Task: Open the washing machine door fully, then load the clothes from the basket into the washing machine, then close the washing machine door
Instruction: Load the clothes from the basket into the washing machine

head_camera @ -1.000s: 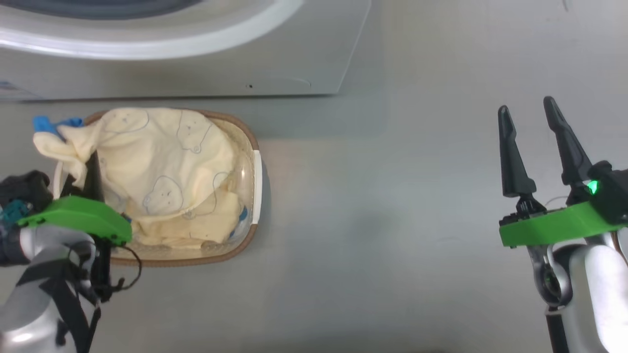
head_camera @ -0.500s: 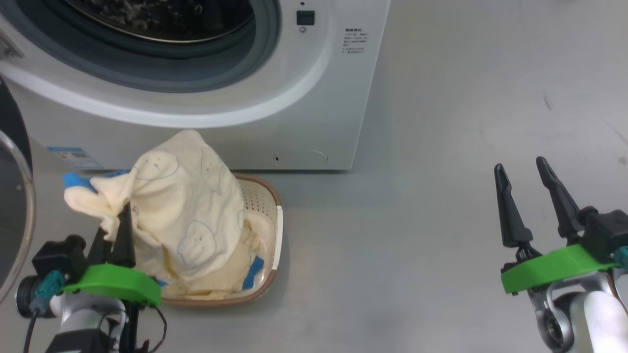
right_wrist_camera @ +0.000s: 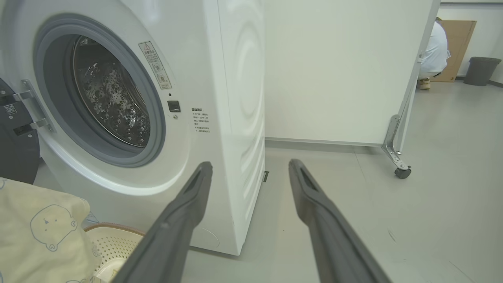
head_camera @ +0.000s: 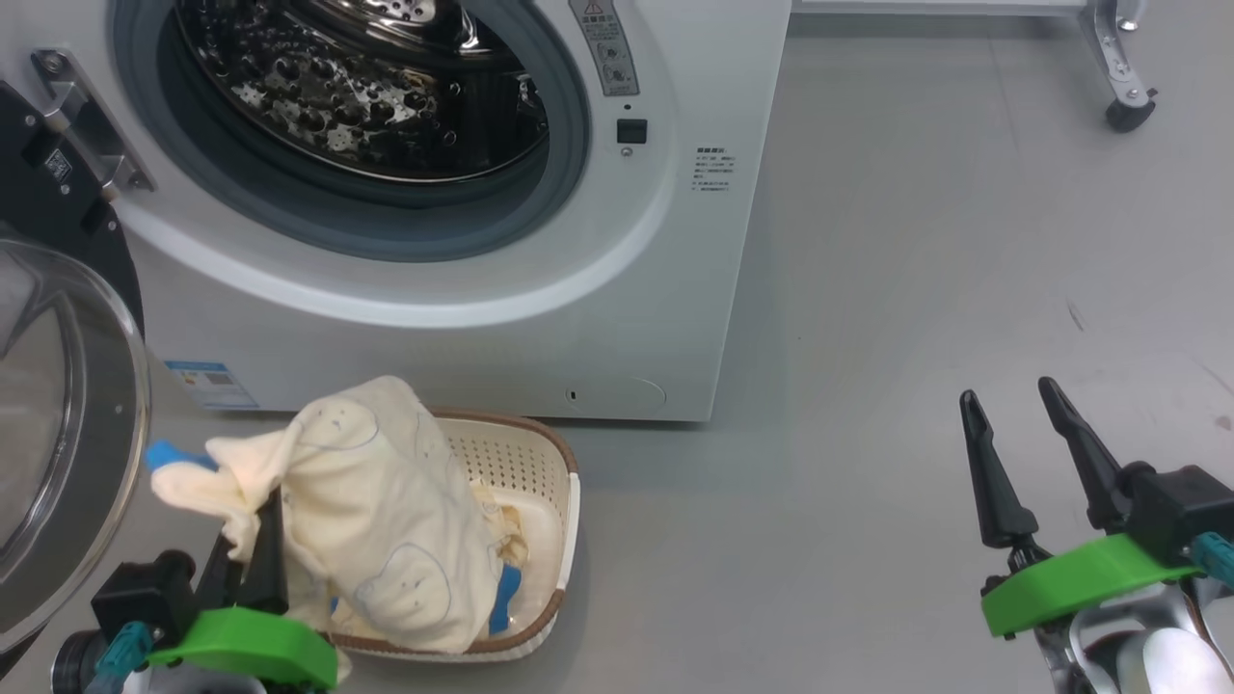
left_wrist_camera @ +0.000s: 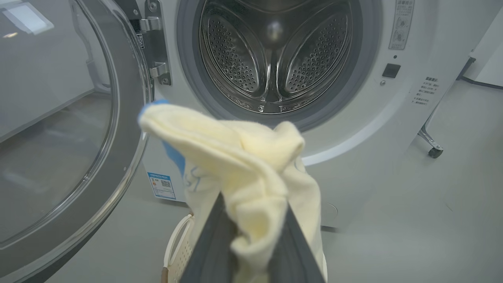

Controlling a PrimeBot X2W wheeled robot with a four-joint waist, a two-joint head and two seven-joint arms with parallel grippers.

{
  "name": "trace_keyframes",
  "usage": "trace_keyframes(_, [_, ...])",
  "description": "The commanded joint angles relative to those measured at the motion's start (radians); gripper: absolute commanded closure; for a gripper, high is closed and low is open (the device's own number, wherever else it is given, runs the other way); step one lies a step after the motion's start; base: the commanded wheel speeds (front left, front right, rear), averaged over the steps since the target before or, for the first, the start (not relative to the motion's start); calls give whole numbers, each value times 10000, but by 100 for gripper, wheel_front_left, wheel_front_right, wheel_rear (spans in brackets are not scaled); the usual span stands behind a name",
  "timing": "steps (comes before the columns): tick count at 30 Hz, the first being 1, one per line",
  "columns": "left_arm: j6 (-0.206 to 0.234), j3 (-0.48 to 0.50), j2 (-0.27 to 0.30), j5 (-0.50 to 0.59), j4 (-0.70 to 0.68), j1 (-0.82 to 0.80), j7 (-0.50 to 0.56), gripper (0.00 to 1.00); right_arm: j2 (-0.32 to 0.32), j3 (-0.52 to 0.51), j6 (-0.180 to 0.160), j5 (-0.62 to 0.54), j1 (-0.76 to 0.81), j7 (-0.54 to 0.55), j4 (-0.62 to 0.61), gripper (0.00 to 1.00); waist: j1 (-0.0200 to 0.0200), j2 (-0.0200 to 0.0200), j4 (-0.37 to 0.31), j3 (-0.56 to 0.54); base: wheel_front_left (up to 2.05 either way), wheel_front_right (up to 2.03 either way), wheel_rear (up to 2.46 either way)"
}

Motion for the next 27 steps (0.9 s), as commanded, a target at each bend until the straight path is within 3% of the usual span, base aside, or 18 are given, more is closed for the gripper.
trace_keyframes(1, [51, 379, 295, 75, -425, -282, -36, 100, -83, 229, 40, 75, -192, 18, -389, 0, 1, -1, 15, -37, 0, 0, 0])
trace_keyframes(22, [331, 305, 504, 60, -1018, -118, 212, 100, -83, 357, 40, 107, -97, 56, -553, 0, 1, -1, -63, 78, 0, 0, 0])
trace_keyframes(27, [333, 287, 539, -33, -816, -594, 191, 100, -83, 395, 40, 153, -245, 11, -615, 0, 1, -1, -441, 413, 0, 0, 0])
